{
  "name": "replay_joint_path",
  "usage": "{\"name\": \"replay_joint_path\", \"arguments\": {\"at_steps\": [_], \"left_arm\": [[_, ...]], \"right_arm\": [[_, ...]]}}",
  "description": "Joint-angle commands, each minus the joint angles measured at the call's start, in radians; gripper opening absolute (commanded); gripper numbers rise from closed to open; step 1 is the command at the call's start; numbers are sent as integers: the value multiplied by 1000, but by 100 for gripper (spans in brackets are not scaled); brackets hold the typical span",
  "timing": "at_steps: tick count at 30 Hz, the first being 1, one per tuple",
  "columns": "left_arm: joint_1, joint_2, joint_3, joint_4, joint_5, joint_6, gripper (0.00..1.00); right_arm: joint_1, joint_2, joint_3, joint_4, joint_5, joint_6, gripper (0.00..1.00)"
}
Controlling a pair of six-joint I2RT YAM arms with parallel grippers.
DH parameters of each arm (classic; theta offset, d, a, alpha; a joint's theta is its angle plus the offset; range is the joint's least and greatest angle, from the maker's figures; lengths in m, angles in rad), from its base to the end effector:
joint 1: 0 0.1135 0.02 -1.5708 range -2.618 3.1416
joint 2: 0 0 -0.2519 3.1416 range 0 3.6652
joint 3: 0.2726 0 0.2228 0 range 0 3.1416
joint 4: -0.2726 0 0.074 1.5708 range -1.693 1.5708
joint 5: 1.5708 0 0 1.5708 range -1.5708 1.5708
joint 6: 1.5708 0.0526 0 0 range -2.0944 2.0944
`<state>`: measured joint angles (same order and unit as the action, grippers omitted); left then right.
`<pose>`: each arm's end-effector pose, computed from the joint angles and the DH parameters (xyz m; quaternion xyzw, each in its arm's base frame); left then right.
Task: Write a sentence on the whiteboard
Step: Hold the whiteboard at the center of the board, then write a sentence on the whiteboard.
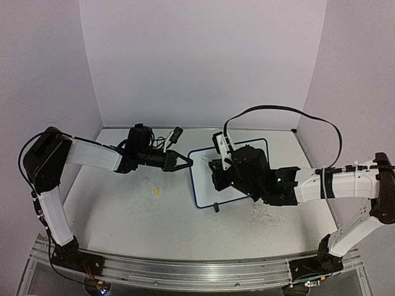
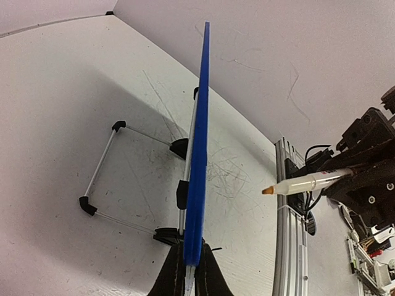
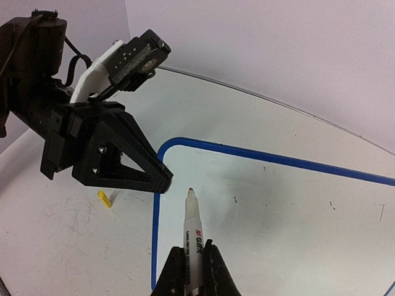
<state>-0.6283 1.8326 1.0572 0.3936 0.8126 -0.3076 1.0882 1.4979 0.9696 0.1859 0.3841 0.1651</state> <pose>0.2871 -0.2558 0.2084 0.3400 0.7159 -0.5243 0.3115 0.1719 0.2857 0.2672 -0.2588 0.7673 0.2054 0.5497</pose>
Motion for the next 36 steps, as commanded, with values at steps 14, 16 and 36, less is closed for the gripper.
{"name": "replay_joint_path", "arguments": {"at_steps": [14,16,36], "left_arm": [[-53,0,3,-37,-87,5,0],[-53,-2,-3,-36,-84,8,0],[-51,0,-6,-36,-70,10,0]], "right_arm": [[0,14,-3,84,39,-57,0],[1,23,0,84,45,-59,0],[0,96,57,110,50,-74,0]]}}
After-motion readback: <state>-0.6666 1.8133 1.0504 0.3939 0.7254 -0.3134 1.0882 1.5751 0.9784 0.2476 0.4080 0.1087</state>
